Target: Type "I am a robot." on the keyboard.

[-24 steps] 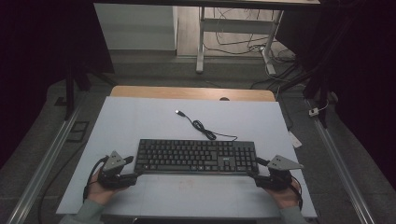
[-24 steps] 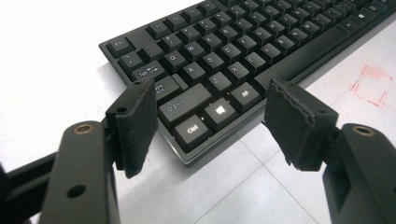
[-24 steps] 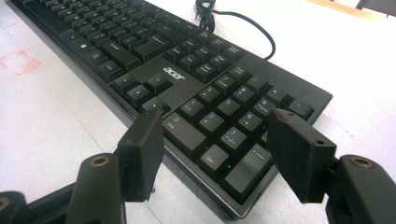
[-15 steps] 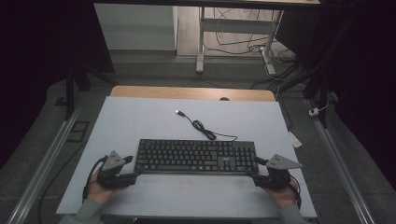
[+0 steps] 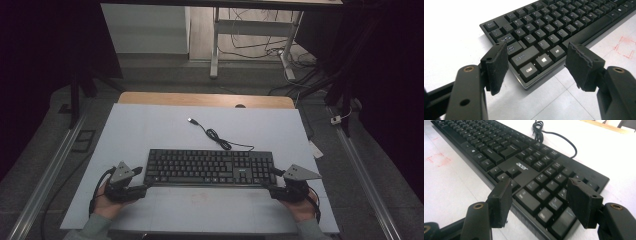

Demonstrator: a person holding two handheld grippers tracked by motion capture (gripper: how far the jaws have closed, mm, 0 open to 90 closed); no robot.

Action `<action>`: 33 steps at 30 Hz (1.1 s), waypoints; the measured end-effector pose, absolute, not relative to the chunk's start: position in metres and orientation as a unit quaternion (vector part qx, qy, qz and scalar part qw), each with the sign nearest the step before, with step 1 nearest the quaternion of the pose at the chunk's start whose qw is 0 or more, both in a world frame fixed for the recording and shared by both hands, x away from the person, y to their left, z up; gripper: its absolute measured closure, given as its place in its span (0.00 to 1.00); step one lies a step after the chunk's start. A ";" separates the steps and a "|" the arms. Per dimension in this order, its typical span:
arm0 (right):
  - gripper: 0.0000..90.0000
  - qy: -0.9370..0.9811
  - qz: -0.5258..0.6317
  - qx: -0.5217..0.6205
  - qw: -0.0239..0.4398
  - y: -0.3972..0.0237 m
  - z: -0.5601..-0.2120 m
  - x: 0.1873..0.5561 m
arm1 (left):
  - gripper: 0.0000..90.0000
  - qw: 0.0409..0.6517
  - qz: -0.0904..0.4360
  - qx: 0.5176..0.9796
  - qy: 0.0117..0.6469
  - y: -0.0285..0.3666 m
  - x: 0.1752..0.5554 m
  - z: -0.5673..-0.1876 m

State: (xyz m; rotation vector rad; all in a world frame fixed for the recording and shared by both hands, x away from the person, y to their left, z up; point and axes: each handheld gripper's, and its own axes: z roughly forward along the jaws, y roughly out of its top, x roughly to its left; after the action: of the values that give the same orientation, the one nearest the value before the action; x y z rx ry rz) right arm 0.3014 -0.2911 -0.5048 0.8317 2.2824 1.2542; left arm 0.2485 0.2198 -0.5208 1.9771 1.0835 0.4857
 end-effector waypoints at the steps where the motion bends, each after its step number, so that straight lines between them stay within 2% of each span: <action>1: 0.42 0.817 0.453 0.296 0.200 -0.289 -0.505 0.302 | 0.38 0.406 0.193 0.783 0.429 0.220 0.249 -0.521; 8: 0.45 0.824 0.447 0.288 0.197 -0.274 -0.505 0.305 | 0.38 0.402 0.193 0.785 0.429 0.217 0.250 -0.523; 10: 0.48 0.822 0.454 0.287 0.190 -0.270 -0.504 0.306 | 0.39 0.401 0.194 0.787 0.428 0.216 0.251 -0.523; 11: 0.51 0.822 0.456 0.286 0.187 -0.268 -0.504 0.306 | 0.39 0.400 0.195 0.787 0.427 0.216 0.252 -0.523; 12: 0.57 0.824 0.457 0.282 0.184 -0.264 -0.503 0.305 | 0.39 0.400 0.196 0.787 0.427 0.216 0.253 -0.523; 13: 0.57 0.824 0.457 0.282 0.184 -0.264 -0.503 0.305 | 0.39 0.400 0.196 0.787 0.427 0.215 0.253 -0.523; 14: 0.65 0.822 0.466 0.277 0.175 -0.261 -0.502 0.304 | 0.38 0.401 0.196 0.786 0.428 0.215 0.254 -0.523; 15: 0.69 0.822 0.468 0.276 0.171 -0.260 -0.501 0.304 | 0.39 0.401 0.197 0.785 0.429 0.215 0.254 -0.522; 16: 0.69 0.822 0.468 0.276 0.171 -0.260 -0.501 0.304 | 0.39 0.402 0.197 0.785 0.429 0.214 0.255 -0.522; 17: 0.76 0.822 0.473 0.270 0.164 -0.257 -0.500 0.303 | 0.39 0.402 0.197 0.784 0.430 0.214 0.255 -0.522; 24: 0.94 0.828 0.471 0.261 0.155 -0.245 -0.498 0.306 | 0.39 0.403 0.192 0.785 0.429 0.210 0.257 -0.522; 29: 0.99 0.830 0.470 0.257 0.154 -0.239 -0.498 0.307 | 0.40 0.406 0.187 0.782 0.433 0.211 0.257 -0.521; 33: 0.99 0.830 0.473 0.257 0.149 -0.232 -0.498 0.310 | 0.41 0.411 0.184 0.778 0.439 0.212 0.257 -0.519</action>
State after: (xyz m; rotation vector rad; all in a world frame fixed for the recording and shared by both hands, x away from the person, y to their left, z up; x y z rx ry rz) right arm 0.3100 -0.2322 -0.4984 0.7383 2.3848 1.3585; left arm 0.2575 0.2121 -0.5191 1.9577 1.1048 0.4636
